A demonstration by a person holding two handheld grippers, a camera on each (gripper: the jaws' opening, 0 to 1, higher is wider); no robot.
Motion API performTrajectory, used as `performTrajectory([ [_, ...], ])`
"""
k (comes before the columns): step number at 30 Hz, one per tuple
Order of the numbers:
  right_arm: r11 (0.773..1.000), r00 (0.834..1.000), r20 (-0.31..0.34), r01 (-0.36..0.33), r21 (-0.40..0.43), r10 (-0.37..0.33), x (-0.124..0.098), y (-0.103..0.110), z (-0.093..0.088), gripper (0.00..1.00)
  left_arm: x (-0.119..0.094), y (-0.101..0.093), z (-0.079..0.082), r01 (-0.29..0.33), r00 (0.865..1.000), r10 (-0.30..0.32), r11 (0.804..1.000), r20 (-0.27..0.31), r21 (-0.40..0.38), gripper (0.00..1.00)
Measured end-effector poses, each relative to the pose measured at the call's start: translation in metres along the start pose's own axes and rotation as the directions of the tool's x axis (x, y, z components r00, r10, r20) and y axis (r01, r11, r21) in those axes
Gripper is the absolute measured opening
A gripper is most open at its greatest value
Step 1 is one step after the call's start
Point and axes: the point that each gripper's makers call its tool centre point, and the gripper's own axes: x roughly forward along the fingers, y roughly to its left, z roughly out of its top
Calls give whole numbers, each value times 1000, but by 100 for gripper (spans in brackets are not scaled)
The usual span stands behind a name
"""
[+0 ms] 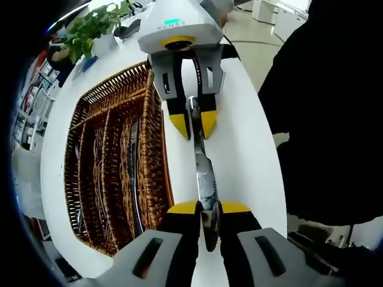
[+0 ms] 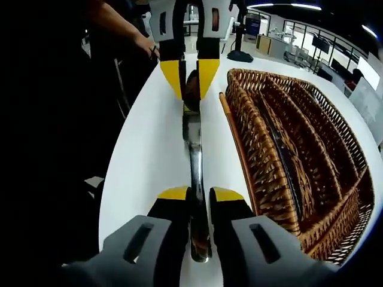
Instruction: Arrange the knives, forks, and spoons in their matching storage slots by inserting each utensil handle-first until every utensil is classified and aligned in the correct compartment
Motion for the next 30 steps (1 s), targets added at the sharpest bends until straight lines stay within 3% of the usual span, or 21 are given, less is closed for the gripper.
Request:
performTrajectory([
  [10,999,1000,-7,0,-46,-1,3,0,4,7,0,0,-1,6,1000,-6,1000,0,-7,10],
  [15,999,999,-5,-39,15,39,-7,7,12,6,1,0,-6,17,999,-16,999,27,-33,11],
  [22,997,998,4,-63,36,63,-16,10,17,5,4,-2,-5,27,998,-25,999,64,-28,12],
  [30,996,998,-5,-69,52,70,-21,11,19,5,0,8,-2,-3,995,8,999,103,-47,24],
])
